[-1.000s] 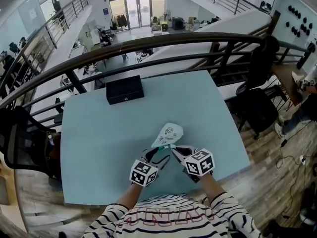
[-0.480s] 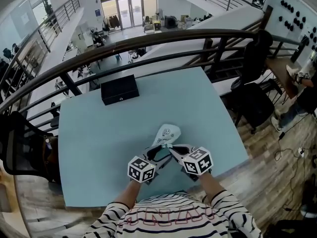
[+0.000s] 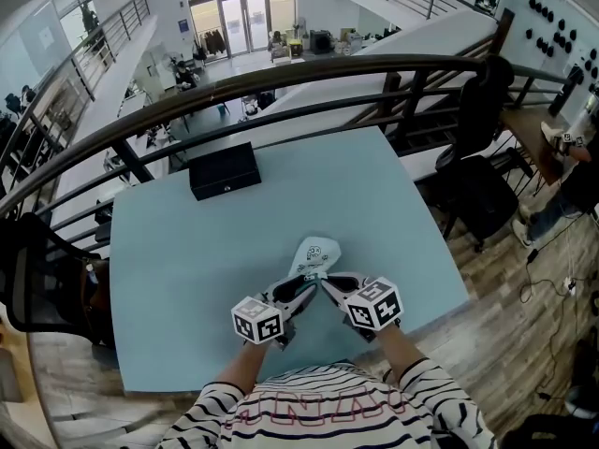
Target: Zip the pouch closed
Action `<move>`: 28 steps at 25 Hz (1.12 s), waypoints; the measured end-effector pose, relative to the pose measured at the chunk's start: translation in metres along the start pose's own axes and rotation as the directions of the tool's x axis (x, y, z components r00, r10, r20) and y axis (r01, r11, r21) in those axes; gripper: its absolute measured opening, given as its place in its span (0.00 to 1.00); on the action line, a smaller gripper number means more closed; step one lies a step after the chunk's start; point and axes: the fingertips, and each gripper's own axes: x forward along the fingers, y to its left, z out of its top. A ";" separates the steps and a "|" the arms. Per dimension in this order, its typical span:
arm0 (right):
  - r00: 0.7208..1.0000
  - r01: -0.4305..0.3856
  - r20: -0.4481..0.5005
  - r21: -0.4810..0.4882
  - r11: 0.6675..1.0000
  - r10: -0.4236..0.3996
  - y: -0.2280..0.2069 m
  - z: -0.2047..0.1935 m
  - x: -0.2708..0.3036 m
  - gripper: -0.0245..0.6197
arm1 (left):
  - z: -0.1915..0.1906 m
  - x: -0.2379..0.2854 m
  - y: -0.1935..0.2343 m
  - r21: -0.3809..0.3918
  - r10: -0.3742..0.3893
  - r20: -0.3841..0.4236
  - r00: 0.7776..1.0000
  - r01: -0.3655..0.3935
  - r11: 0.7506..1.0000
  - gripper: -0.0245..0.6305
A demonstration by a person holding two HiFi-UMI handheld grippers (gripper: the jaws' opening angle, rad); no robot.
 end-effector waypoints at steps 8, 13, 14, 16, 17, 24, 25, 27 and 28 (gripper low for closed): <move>1.000 -0.001 -0.021 -0.022 1.000 0.001 0.002 -0.005 0.003 0.09 | -0.008 0.007 0.009 -0.027 0.054 -0.032 0.998 -0.055 0.998 0.12; 1.000 0.014 -0.021 -0.013 1.000 -0.014 -0.001 -0.004 0.001 0.09 | -0.011 0.007 0.008 -0.017 0.072 -0.079 0.994 -0.074 0.997 0.09; 1.000 0.016 -0.022 -0.010 1.000 -0.016 -0.001 -0.005 0.000 0.09 | -0.011 0.007 0.008 -0.017 0.074 -0.083 0.994 -0.075 0.997 0.08; 0.999 0.019 -0.032 -0.010 1.000 -0.020 -0.001 -0.009 -0.001 0.09 | -0.014 0.005 0.006 0.002 0.082 -0.098 0.992 -0.083 0.997 0.08; 0.999 0.021 -0.038 -0.011 1.000 -0.022 -0.002 -0.011 -0.002 0.09 | -0.016 0.004 0.005 0.022 0.090 -0.107 0.990 -0.088 0.996 0.08; 0.998 0.049 -0.031 0.026 0.998 -0.048 -0.010 -0.019 -0.006 0.09 | -0.020 0.007 0.002 0.098 0.128 -0.139 0.982 -0.115 0.989 0.08; 0.998 0.053 -0.028 0.029 0.998 -0.052 -0.011 -0.020 -0.006 0.09 | -0.020 0.007 0.003 0.100 0.138 -0.139 0.981 -0.125 0.987 0.08; 0.998 0.066 -0.022 0.035 0.997 -0.065 -0.014 -0.020 -0.008 0.09 | -0.022 0.006 0.008 0.098 0.171 -0.144 0.975 -0.158 0.983 0.08; 0.997 0.071 -0.019 0.038 0.997 -0.070 -0.015 -0.020 -0.009 0.09 | -0.023 0.004 0.011 0.097 0.188 -0.149 0.971 -0.175 0.980 0.08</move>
